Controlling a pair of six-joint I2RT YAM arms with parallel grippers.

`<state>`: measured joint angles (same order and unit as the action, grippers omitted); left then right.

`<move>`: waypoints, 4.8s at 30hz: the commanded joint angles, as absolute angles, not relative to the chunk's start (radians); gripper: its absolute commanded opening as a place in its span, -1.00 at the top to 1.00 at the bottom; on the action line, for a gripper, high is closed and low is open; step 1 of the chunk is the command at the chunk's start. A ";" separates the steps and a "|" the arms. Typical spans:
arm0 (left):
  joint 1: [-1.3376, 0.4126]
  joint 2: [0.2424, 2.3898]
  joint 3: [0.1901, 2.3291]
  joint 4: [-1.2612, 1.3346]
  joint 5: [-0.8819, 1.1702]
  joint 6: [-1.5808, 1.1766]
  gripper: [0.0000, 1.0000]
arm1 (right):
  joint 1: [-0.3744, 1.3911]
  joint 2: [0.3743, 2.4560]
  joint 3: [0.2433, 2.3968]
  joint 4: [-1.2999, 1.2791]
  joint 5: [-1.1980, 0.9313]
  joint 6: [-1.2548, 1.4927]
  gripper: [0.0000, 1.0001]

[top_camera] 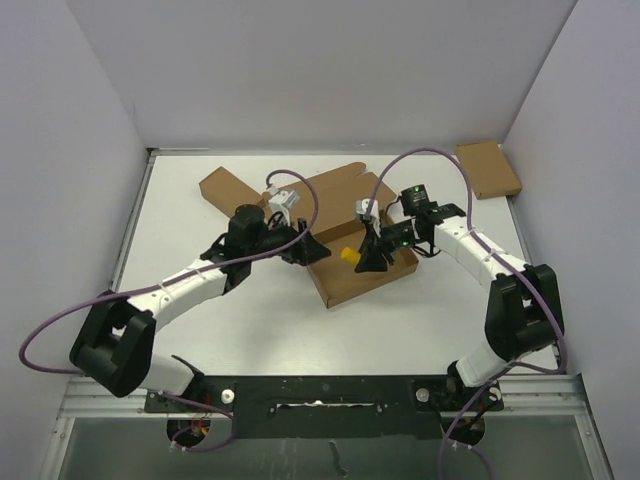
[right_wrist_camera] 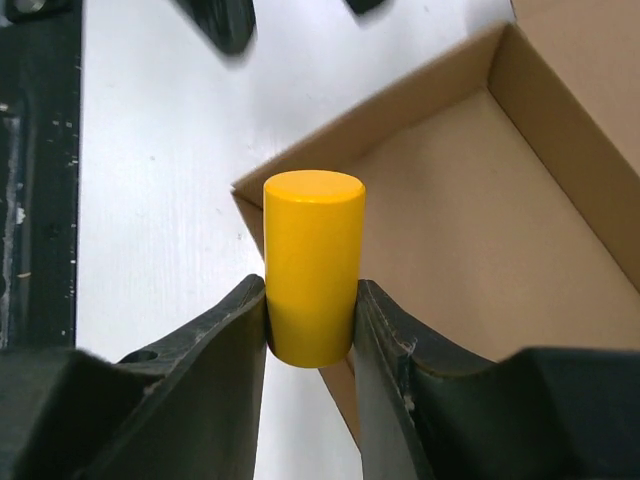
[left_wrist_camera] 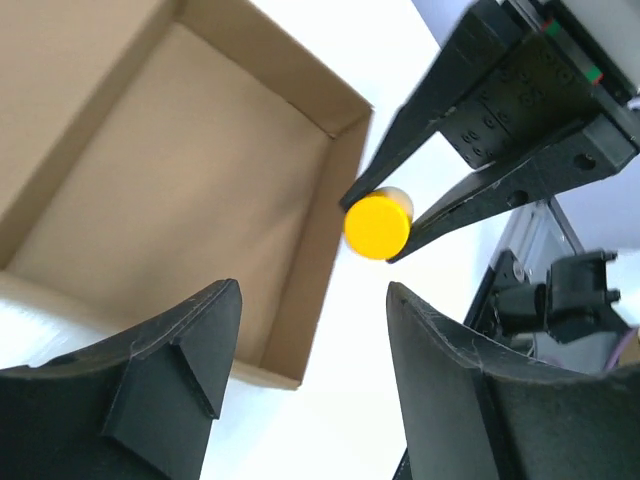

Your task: Fold the paper box

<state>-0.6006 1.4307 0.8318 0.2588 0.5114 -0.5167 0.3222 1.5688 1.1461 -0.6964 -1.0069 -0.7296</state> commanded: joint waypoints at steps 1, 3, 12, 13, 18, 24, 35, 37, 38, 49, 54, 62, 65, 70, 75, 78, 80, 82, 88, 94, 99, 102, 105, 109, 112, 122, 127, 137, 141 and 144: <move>-0.521 1.310 0.778 0.340 0.457 -0.596 -0.20 | 0.321 1.590 1.180 -0.640 -0.824 -0.642 0.92; -0.492 1.286 0.742 0.337 0.442 -0.606 -0.24 | 0.321 1.609 1.180 -0.615 -0.720 -0.609 0.90; -0.429 1.228 0.654 0.279 0.277 -0.664 -0.46 | 0.344 1.744 1.217 -0.561 -0.397 -0.507 0.78; -0.422 1.232 0.653 0.265 0.265 -0.678 -0.47 | 0.345 1.753 1.219 -0.559 -0.387 -0.502 0.73; -0.386 1.254 0.658 0.184 0.213 -0.747 -0.47 | 0.355 1.798 1.238 -0.563 -0.361 -0.489 0.52; -0.346 1.267 0.635 0.170 0.203 -0.810 -0.45 | 0.355 1.796 1.244 -0.562 -0.375 -0.475 -0.12; -0.214 1.351 0.634 0.248 0.279 -0.897 -0.37 | 0.259 1.678 1.242 -0.601 -0.690 -0.478 -0.43; -0.209 1.382 0.661 0.241 0.262 -0.912 -0.36 | 0.206 1.661 1.235 -0.617 -0.830 -0.481 -0.43; -0.207 1.400 0.673 0.242 0.258 -0.918 -0.37 | 0.184 1.653 1.228 -0.618 -0.875 -0.480 -0.43; -0.164 1.694 0.842 0.328 0.252 -1.075 -0.33 | 0.154 1.648 1.216 -0.624 -0.918 -0.492 -0.39; -0.163 1.825 0.927 0.369 0.221 -1.147 -0.19 | 0.148 1.640 1.218 -0.626 -0.921 -0.499 -0.38; -0.165 1.991 1.051 0.398 0.227 -1.200 0.20 | 0.094 1.635 1.224 -0.629 -0.961 -0.498 -0.37; -0.166 2.013 1.074 0.390 0.228 -1.185 0.34 | 0.077 1.631 1.223 -0.629 -0.971 -0.498 -0.37; -0.161 2.022 1.086 0.384 0.221 -1.150 0.66 | 0.063 1.629 1.224 -0.628 -0.979 -0.499 -0.37; -0.153 2.039 1.087 0.424 0.264 -1.140 0.98 | 0.052 1.627 1.223 -0.627 -0.987 -0.496 -0.36; -0.153 2.014 1.065 0.455 0.277 -1.114 1.00 | 0.028 1.628 1.224 -0.624 -1.004 -0.489 -0.36; -0.153 1.987 1.044 0.492 0.286 -1.085 1.00 | 0.000 1.628 1.226 -0.619 -1.019 -0.475 -0.36; -0.153 1.957 1.021 0.519 0.301 -1.051 1.00 | -0.037 1.626 1.223 -0.602 -1.038 -0.449 -0.36; -0.153 1.874 0.961 0.619 0.390 -0.900 1.00 | -0.154 1.629 1.192 -0.473 -1.068 -0.297 -0.39; -0.156 1.787 0.888 0.727 0.456 -0.779 1.00 | -0.199 1.710 1.257 -0.437 -1.097 -0.216 -0.48; -0.156 1.737 0.863 0.765 0.496 -0.731 1.00 | -0.219 1.798 1.347 -0.475 -1.132 -0.189 -0.53; -0.162 1.716 0.849 0.782 0.520 -0.692 1.00 | -0.225 1.840 1.399 -0.519 -1.163 -0.191 -0.54; -0.168 1.695 0.832 0.812 0.541 -0.657 1.00 | -0.225 1.874 1.426 -0.542 -1.187 -0.191 -0.55; -0.172 1.671 0.817 0.828 0.561 -0.621 1.00 | -0.215 1.907 1.472 -0.607 -1.223 -0.236 -0.55; -0.173 1.658 0.811 0.835 0.576 -0.604 1.00 | -0.188 1.937 1.521 -0.682 -1.226 -0.289 -0.55; -0.177 1.638 0.803 0.855 0.601 -0.597 1.00 | -0.142 1.996 1.582 -0.810 -1.242 -0.369 -0.42; -0.178 1.637 0.802 0.860 0.606 -0.603 1.00 | -0.118 2.003 1.579 -0.830 -1.261 -0.387 -0.03; -0.178 1.633 0.799 0.859 0.629 -0.605 1.00 | -0.119 1.988 1.572 -0.823 -1.267 -0.396 0.98; -0.178 1.629 0.801 0.845 0.640 -0.611 1.00 | -0.126 1.967 1.559 -0.823 -1.270 -0.411 1.00; -0.175 1.611 0.804 0.802 0.637 -0.601 1.00 | -0.133 1.954 1.558 -0.848 -1.287 -0.451 1.00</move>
